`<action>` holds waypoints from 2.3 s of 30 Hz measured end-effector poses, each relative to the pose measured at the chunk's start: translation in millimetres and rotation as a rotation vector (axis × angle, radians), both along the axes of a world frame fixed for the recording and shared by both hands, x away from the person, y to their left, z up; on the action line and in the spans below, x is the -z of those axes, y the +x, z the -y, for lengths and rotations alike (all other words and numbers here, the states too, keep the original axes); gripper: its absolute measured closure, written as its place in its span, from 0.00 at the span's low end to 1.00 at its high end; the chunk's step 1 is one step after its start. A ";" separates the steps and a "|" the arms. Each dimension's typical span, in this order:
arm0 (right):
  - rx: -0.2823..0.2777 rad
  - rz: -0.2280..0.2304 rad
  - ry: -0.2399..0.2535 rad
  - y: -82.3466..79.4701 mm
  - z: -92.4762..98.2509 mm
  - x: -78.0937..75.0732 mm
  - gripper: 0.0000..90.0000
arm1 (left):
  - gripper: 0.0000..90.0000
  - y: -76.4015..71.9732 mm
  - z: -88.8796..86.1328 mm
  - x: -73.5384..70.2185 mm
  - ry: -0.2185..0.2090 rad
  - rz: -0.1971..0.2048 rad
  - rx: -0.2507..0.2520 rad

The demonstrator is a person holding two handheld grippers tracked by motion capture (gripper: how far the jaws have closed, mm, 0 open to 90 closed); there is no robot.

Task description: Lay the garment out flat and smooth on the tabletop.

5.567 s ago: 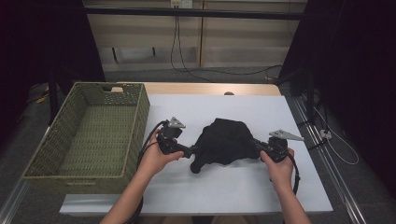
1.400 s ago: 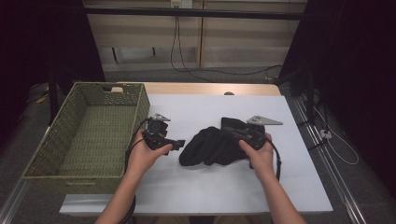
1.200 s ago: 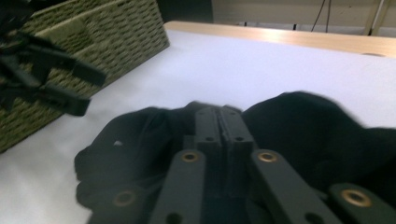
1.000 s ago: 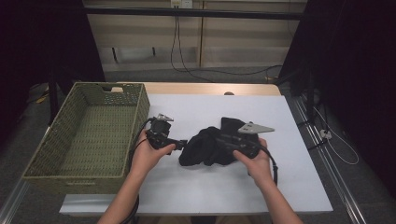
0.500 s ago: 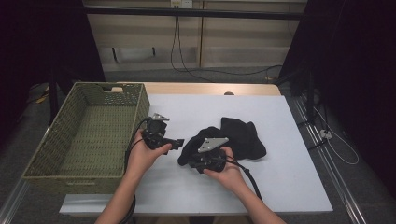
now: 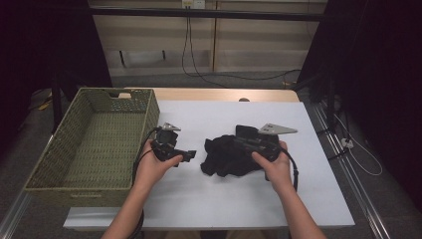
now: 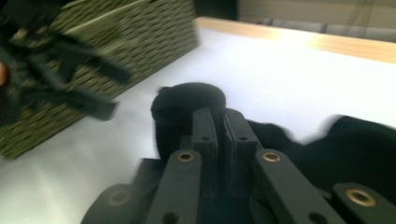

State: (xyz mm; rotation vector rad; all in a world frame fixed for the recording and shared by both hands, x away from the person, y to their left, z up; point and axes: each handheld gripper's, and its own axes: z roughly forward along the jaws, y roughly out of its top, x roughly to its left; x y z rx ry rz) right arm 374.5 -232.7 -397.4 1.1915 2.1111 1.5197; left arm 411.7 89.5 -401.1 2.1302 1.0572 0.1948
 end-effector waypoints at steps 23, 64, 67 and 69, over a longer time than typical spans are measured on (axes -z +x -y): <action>0.235 0.004 0.064 -18.7 68.0 13.9 0.94 | 0.25 4.0 55.4 36.7 0.034 -0.071 0.179; -0.035 -0.041 0.021 -30.7 -4.4 29.0 0.93 | 0.95 29.7 11.0 -4.7 -0.050 -0.009 0.010; -0.091 -0.049 0.008 -33.5 -21.3 31.8 0.93 | 0.95 31.5 10.7 -2.3 -0.058 -0.001 0.004; -0.124 -0.052 -0.009 -35.0 -30.3 34.0 0.90 | 0.93 31.5 10.8 -0.6 -0.056 0.001 0.008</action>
